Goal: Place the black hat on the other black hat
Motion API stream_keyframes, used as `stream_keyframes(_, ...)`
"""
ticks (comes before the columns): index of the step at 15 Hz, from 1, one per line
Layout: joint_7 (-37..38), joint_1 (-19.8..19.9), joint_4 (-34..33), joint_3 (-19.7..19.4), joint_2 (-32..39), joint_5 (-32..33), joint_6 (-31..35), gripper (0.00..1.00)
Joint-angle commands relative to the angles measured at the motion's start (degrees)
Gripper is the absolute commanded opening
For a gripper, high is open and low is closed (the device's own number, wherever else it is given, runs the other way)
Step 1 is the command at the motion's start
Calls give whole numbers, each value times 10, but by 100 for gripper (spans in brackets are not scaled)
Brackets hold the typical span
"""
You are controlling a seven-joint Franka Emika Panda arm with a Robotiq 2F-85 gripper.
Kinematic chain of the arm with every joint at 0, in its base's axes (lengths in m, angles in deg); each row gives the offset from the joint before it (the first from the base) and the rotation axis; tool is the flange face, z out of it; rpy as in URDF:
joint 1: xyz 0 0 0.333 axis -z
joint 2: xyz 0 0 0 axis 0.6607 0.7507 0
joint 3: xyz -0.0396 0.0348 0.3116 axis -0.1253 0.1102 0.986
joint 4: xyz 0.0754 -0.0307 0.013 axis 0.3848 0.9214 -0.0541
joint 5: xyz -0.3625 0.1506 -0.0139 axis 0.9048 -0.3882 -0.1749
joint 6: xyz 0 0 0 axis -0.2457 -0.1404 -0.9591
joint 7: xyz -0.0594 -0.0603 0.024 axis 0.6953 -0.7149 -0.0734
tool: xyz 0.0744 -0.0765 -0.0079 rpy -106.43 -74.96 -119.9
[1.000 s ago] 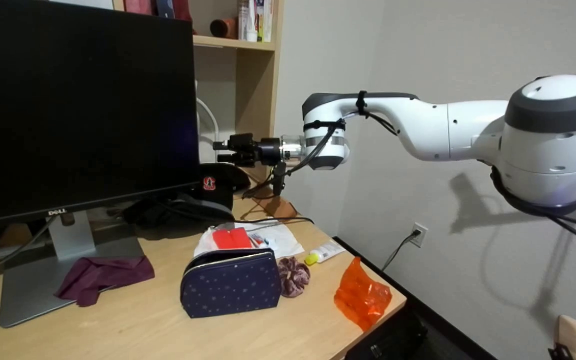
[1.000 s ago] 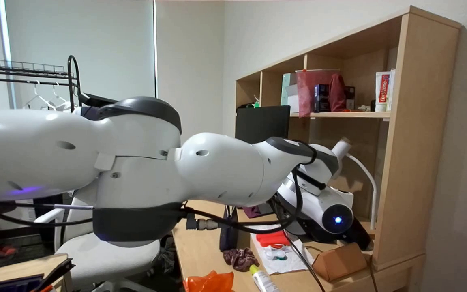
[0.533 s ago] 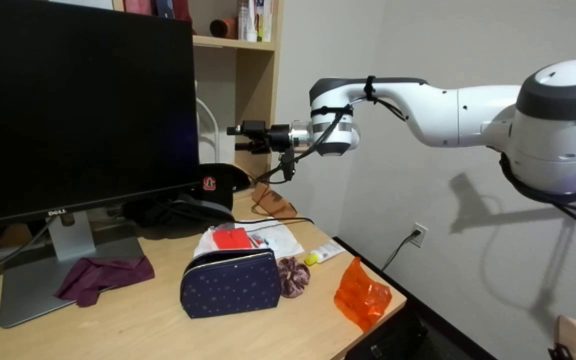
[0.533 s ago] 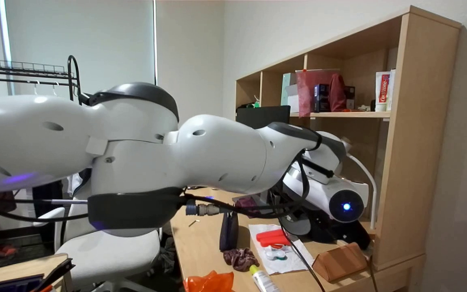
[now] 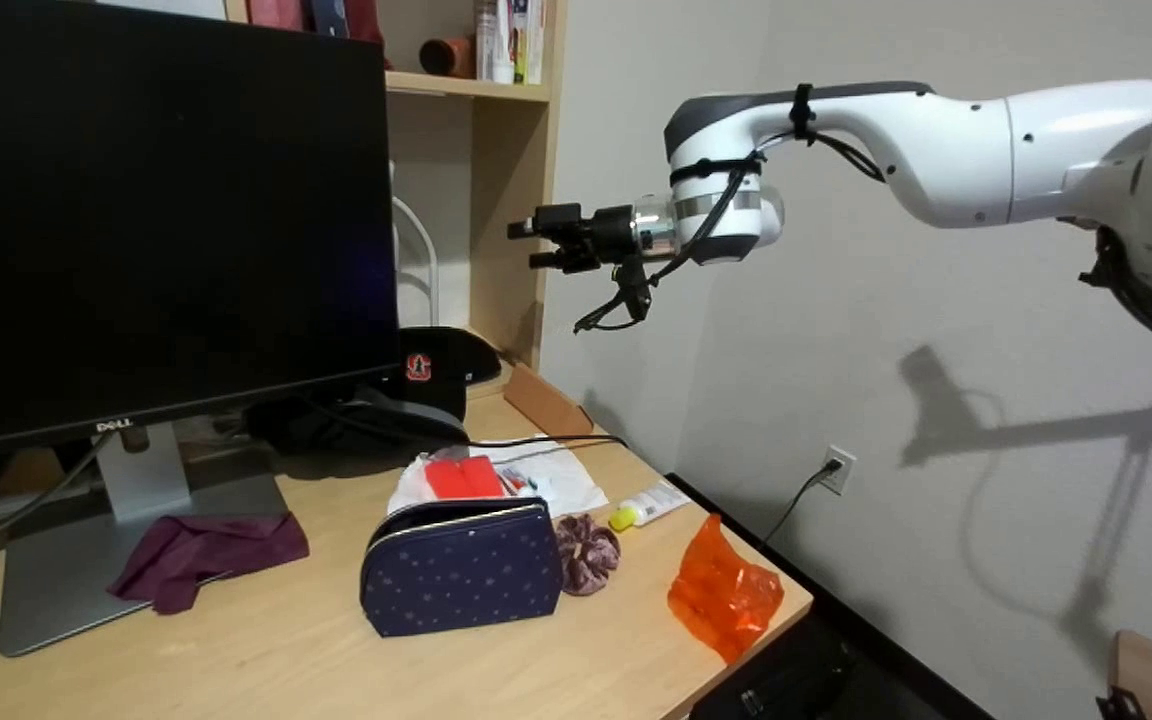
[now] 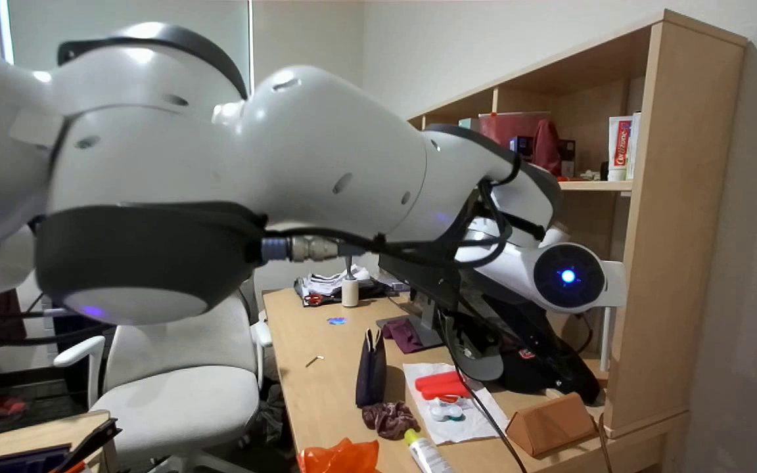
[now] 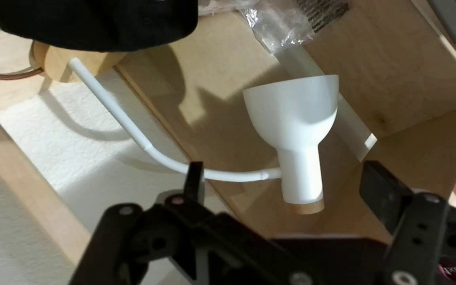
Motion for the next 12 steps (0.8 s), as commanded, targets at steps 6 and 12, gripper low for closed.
stream_keyframes(6,29,204,284,123,-181,-19,84,100)
stream_keyframes(12,46,301,346,244,-163,53,28,100)
